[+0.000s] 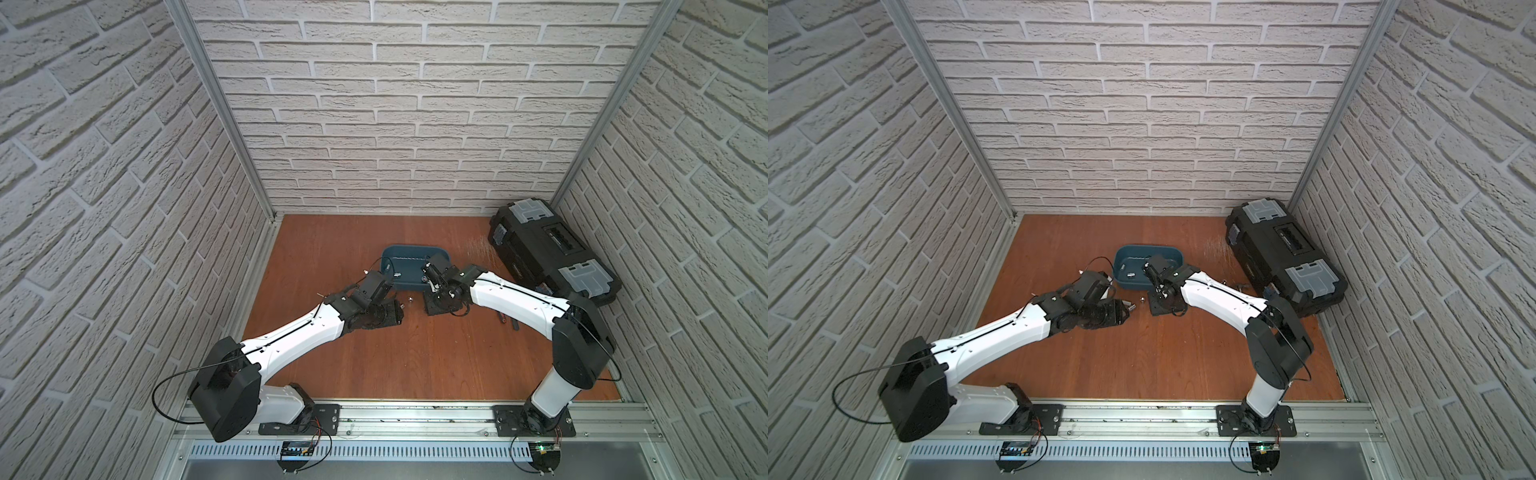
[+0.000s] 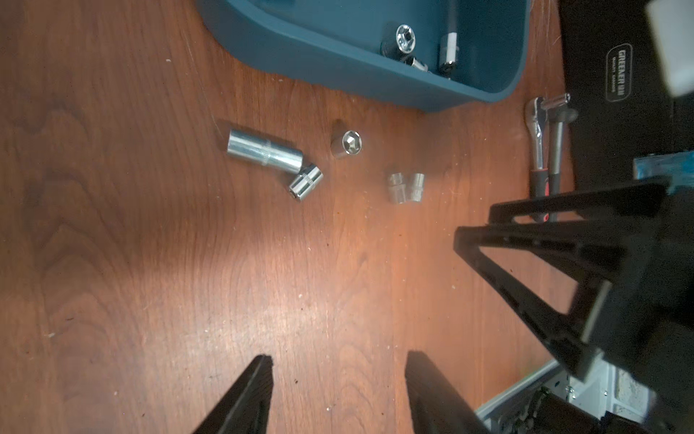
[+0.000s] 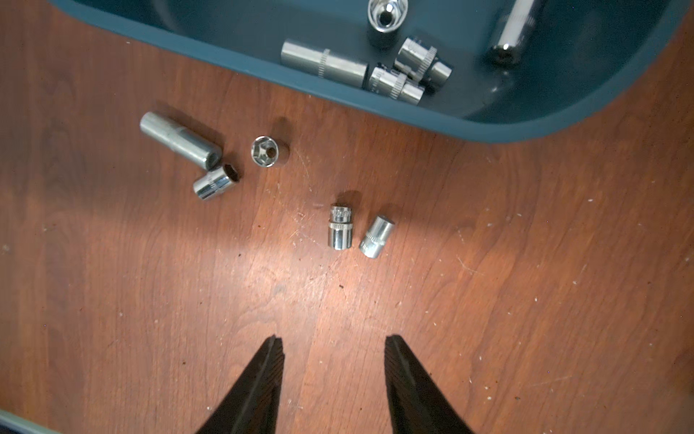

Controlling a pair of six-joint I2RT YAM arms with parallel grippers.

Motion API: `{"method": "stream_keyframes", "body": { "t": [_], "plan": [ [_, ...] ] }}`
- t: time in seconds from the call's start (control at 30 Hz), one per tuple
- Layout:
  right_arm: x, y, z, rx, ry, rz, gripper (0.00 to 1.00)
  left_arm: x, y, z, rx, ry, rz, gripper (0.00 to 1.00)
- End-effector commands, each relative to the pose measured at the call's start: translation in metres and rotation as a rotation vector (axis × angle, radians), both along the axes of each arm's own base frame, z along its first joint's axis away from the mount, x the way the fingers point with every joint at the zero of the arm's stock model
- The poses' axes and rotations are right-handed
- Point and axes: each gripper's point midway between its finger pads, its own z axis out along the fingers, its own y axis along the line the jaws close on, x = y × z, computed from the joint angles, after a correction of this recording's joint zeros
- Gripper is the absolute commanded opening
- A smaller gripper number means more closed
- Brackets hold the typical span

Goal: Put the socket on the desktop into the storage box
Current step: Pick up the socket head from the center of the board.

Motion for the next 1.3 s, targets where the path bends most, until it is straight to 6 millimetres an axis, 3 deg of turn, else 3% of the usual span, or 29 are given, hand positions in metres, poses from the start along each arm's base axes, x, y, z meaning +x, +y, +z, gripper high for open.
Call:
{"method": "stream_keyframes", "body": {
  "t": [0.0,0.3,0.7,1.27],
  "plan": [
    [0.010,-0.004,-0.003,-0.011,-0.004,-0.056,0.48,0.002,-0.002,0.004,-0.029,-0.034,0.019,0.62],
    [0.021,-0.011,-0.025,-0.023,0.035,-0.107,0.39,-0.002,-0.004,-0.004,-0.024,-0.021,0.029,0.62],
    [0.036,-0.012,-0.038,-0.029,0.051,-0.127,0.35,-0.003,-0.008,-0.009,-0.019,-0.008,0.029,0.61],
    [0.038,-0.012,-0.054,-0.045,0.084,-0.134,0.29,-0.004,-0.009,-0.009,-0.016,-0.006,0.029,0.61]
  ]
}}
